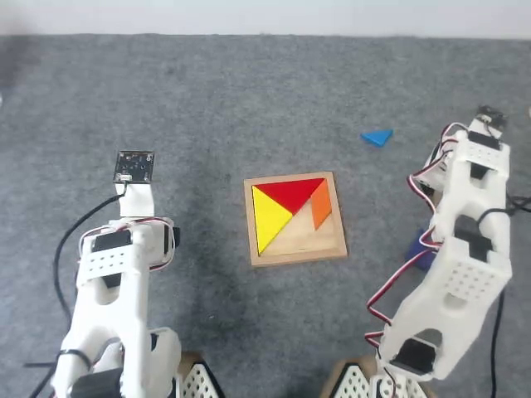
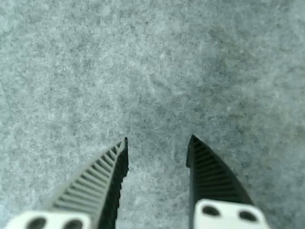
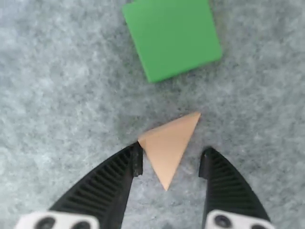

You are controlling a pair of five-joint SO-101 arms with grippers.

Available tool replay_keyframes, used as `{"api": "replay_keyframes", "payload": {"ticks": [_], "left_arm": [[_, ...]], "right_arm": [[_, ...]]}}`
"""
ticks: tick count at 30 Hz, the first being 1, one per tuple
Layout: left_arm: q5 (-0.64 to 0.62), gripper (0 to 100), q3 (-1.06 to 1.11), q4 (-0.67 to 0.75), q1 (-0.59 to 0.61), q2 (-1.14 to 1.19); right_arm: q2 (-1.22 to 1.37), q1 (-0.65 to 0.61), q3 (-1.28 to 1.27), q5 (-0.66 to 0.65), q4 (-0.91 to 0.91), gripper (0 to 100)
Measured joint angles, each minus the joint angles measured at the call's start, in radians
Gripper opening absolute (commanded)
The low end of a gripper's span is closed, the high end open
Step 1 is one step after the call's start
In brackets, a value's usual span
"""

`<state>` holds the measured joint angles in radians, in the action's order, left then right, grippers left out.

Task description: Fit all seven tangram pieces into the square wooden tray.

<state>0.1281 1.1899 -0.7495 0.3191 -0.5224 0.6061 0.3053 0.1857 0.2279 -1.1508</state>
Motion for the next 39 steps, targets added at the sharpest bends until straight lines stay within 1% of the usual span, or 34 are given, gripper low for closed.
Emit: {"api": "replay_keyframes", "payload": {"ticks": [9,13,15,18,21,26,30,32,33,36,38,39], "left_arm": [[0.0,20,0.0,0.0,0.0,0.0],[0.0,20,0.0,0.0,0.0,0.0],[0.0,20,0.0,0.0,0.0,0.0],[0.0,20,0.0,0.0,0.0,0.0],[0.0,20,0.0,0.0,0.0,0.0],[0.0,20,0.0,0.0,0.0,0.0],[0.0,20,0.0,0.0,0.0,0.0],[0.0,20,0.0,0.0,0.0,0.0],[0.0,20,0.0,0.0,0.0,0.0],[0.0,20,0.0,0.0,0.0,0.0],[0.0,20,0.0,0.0,0.0,0.0],[0.0,20,0.0,0.0,0.0,0.0]], "right_arm": [[0.02,-0.021,0.044,0.164,-0.025,19.9],[0.02,-0.02,0.044,0.199,-0.031,13.4],[0.018,-0.017,0.044,0.203,-0.034,9.1],[0.018,0.0,0.043,0.203,-0.035,0.0],[0.018,0.005,0.043,0.198,-0.035,0.6],[0.021,0.003,0.043,0.123,-0.048,0.8],[0.021,0.017,0.044,0.112,-0.072,1.1],[0.021,0.023,0.044,0.112,-0.072,4.0],[0.021,0.026,0.044,0.112,-0.072,7.3],[0.021,0.026,0.044,0.133,-0.058,23.4],[0.021,0.02,0.054,0.19,-0.048,34.2],[0.021,0.018,0.058,0.229,-0.04,37.0]]}}
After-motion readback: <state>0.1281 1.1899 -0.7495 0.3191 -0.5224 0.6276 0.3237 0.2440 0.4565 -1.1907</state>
